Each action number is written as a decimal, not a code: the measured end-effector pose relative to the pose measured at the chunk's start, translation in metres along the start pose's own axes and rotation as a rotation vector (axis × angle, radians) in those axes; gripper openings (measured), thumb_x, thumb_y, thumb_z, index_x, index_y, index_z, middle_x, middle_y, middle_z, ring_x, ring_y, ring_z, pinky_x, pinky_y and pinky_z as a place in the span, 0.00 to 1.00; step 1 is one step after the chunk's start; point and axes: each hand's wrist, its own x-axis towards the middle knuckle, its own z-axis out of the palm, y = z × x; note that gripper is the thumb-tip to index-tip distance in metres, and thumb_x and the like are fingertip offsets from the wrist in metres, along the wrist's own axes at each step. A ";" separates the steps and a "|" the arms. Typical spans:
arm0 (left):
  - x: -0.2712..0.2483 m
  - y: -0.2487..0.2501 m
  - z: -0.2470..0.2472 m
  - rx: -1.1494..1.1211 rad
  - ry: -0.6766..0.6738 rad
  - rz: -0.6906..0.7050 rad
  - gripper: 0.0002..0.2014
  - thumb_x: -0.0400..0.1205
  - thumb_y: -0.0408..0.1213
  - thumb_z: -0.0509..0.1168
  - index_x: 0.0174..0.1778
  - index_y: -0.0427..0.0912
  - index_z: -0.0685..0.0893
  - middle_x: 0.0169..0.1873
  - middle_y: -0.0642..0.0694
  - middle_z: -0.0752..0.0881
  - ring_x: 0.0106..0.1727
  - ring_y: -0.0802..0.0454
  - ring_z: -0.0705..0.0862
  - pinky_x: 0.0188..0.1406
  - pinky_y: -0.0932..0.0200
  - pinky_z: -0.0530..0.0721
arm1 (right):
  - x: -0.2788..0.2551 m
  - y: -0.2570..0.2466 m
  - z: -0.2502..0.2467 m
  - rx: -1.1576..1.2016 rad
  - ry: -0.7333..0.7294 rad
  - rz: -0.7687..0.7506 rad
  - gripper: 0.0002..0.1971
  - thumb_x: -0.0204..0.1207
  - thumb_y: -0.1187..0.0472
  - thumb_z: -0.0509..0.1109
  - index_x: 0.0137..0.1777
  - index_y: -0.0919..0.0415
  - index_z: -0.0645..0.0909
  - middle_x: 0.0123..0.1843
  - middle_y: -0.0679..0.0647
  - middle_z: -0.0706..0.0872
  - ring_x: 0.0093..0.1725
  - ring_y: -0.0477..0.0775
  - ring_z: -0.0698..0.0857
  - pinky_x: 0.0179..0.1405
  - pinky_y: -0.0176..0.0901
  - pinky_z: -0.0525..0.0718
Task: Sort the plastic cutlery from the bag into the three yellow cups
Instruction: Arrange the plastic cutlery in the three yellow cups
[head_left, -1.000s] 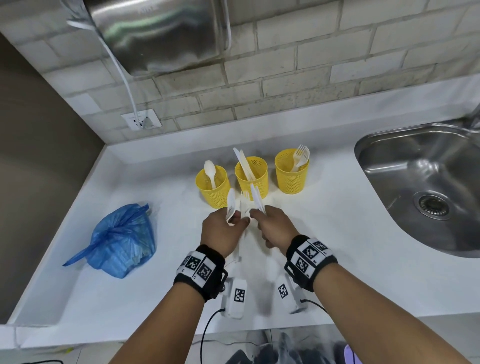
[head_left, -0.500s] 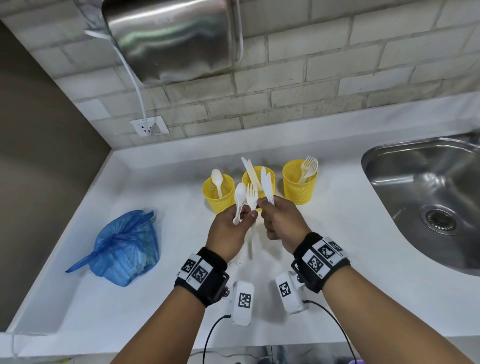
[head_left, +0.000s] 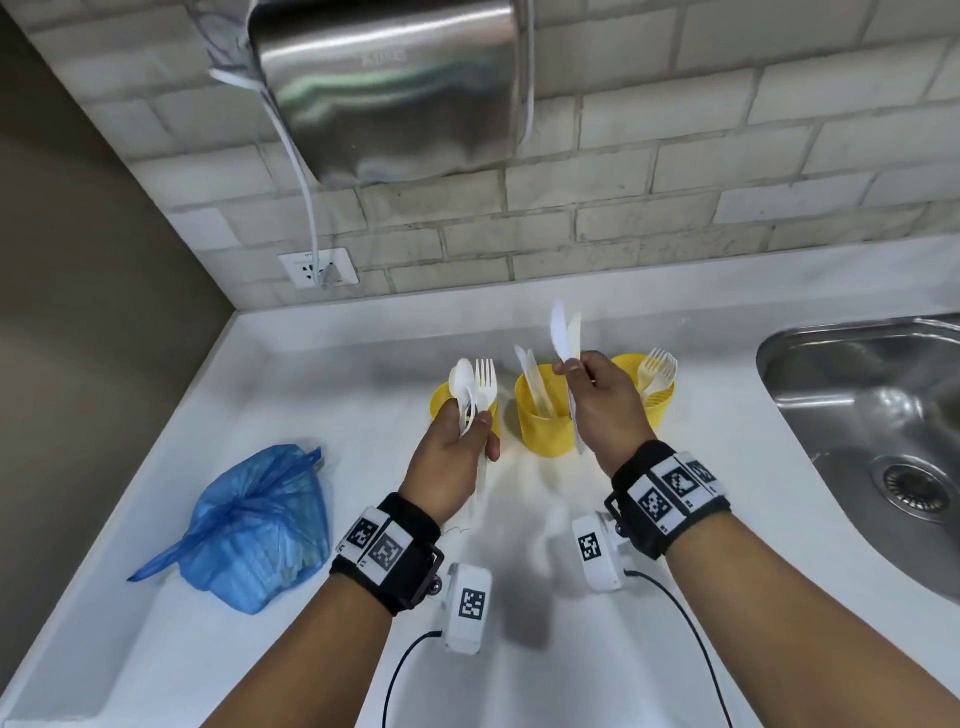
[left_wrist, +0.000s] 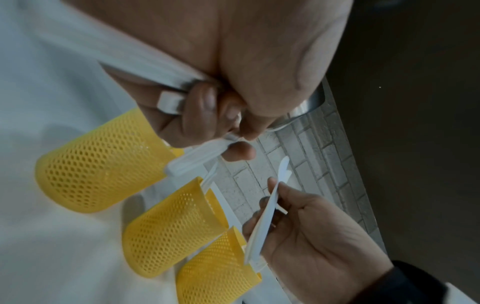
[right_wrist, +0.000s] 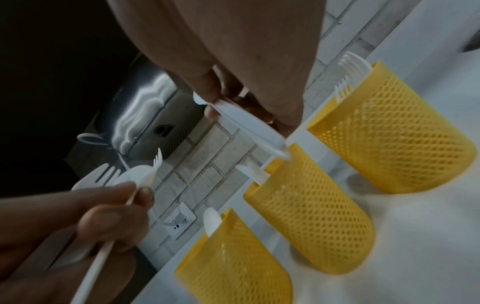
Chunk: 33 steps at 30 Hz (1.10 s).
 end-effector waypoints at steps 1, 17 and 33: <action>0.001 -0.001 0.000 0.002 -0.009 0.003 0.08 0.92 0.42 0.56 0.58 0.46 0.79 0.33 0.50 0.82 0.29 0.59 0.74 0.29 0.63 0.68 | 0.003 -0.003 -0.001 0.009 -0.009 -0.013 0.11 0.89 0.61 0.63 0.46 0.56 0.84 0.49 0.57 0.87 0.46 0.50 0.82 0.46 0.36 0.78; 0.031 -0.006 -0.005 0.028 -0.058 0.034 0.07 0.92 0.39 0.57 0.51 0.42 0.77 0.32 0.49 0.79 0.27 0.59 0.73 0.30 0.61 0.68 | 0.046 0.008 0.012 -0.340 0.141 -0.172 0.14 0.83 0.57 0.74 0.37 0.61 0.78 0.36 0.56 0.86 0.38 0.59 0.83 0.39 0.45 0.75; 0.034 0.007 0.025 0.005 0.007 0.033 0.08 0.91 0.37 0.59 0.47 0.50 0.79 0.31 0.49 0.82 0.30 0.57 0.77 0.34 0.61 0.72 | 0.033 0.025 0.012 -0.686 -0.031 -0.356 0.15 0.81 0.52 0.69 0.62 0.60 0.82 0.49 0.55 0.87 0.53 0.61 0.80 0.55 0.54 0.80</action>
